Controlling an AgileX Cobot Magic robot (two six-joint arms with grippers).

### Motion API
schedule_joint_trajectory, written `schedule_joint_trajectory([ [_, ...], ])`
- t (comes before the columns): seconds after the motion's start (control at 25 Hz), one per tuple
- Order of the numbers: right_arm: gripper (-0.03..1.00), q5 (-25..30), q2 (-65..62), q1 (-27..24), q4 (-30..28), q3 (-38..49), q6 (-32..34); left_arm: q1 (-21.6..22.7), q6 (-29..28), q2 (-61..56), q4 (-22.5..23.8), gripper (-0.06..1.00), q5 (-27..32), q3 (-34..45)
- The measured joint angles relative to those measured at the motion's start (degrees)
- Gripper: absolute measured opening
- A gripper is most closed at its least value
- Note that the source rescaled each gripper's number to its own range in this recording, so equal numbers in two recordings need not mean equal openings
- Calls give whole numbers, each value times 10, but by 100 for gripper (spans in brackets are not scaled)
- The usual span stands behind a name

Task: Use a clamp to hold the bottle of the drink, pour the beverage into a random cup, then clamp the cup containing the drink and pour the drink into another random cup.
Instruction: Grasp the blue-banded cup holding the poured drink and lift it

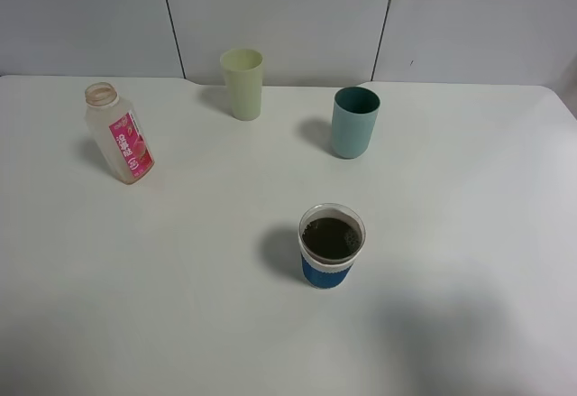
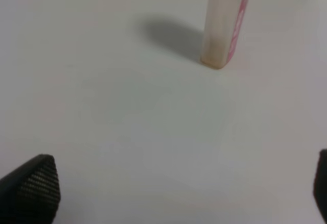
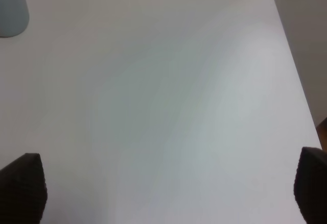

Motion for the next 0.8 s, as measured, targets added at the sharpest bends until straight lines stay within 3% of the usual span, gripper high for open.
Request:
schedule_joint_trajectory([
  [0.8, 90, 0, 0, 0, 0, 0, 0, 0, 1, 0, 0, 100, 0, 0],
])
